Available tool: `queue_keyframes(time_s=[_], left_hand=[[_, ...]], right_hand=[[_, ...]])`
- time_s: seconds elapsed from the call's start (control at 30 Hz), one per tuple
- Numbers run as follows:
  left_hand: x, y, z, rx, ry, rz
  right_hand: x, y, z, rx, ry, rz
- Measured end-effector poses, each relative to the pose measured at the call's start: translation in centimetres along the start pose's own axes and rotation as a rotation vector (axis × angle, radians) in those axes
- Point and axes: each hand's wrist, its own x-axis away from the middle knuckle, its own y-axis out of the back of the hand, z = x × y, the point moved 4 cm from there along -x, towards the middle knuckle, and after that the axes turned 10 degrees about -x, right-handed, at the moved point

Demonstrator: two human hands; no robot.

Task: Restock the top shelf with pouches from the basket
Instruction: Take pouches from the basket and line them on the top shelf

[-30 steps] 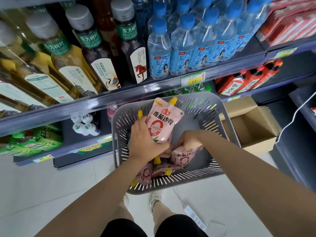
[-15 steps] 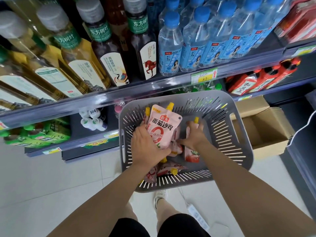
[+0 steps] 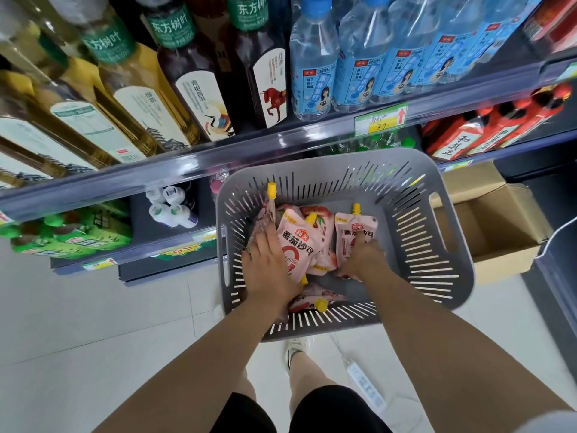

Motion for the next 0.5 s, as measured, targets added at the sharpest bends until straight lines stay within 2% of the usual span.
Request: queue_keyframes(time_s=[0.17,0.23,0.4,0.5], left_hand=[[-0.1,0.2,-0.3,-0.124,-0.027,-0.028],[-0.2,0.1,-0.2,-0.119,-0.050,-0.075],[-0.4,0.4,-1.4,-0.191,-0.282,-0.133],[-0.7,0.5,-1.4,-0.296,-0.283,-0.095]], right_hand=[[0.1,-0.5,0.8,0.147,-0.008,-0.022],[0.0,-0.4,0.6,0.131,0.002,-0.023],[-1.3,1.9,-1.1,-0.284,-0.045,0.034],[-1.1,2.6,-1.9,-0.396,-0.080,0.006]])
